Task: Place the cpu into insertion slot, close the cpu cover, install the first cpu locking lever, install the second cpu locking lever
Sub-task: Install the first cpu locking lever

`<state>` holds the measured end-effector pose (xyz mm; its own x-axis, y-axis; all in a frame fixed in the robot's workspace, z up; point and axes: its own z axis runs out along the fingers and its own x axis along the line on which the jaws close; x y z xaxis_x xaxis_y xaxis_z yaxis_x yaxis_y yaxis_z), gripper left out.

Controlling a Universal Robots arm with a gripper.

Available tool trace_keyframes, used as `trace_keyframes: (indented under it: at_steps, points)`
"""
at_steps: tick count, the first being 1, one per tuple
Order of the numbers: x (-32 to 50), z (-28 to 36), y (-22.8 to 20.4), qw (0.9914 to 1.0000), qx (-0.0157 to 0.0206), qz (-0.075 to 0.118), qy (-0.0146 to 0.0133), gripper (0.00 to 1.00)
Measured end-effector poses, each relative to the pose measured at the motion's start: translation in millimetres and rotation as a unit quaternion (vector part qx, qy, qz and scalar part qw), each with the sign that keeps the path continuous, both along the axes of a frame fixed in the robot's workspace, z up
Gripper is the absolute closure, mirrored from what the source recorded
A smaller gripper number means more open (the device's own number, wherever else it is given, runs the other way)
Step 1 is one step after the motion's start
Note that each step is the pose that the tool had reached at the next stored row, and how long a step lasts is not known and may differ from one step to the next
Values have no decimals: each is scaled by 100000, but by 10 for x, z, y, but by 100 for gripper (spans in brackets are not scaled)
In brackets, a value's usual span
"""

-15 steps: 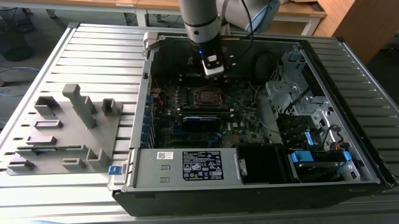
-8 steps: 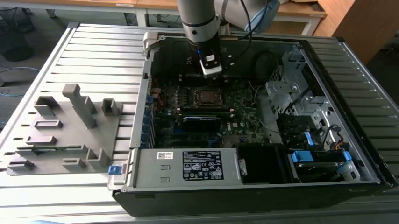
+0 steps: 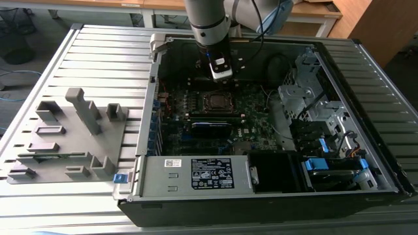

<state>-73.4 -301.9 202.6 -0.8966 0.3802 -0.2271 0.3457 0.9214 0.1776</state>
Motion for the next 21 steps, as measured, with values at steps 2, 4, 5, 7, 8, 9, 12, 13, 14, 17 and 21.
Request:
trace_keyframes:
  at_steps: [2,4,5,7,8,9,12,13,14,17,21]
  points:
    - [0,-3,0,100000,115,4,-188,89]
    - [0,-6,0,99999,220,1,-367,89]
    - [0,-8,0,99999,269,0,-452,89]
    - [-1,-11,0,99997,335,-1,-629,89]
    - [-1,-13,0,99997,356,-3,-728,89]
    - [-2,-14,0,99996,370,-5,-832,89]
    - [-6,-20,0,99992,433,1,-1155,89]
    - [-8,-22,0,99991,448,2,-1246,89]
    - [-13,-23,0,99990,451,-2,-1320,89]
    - [-68,-27,0,99987,452,-19,-1557,89]
    - [-106,-37,1,99981,456,-37,-1875,89]
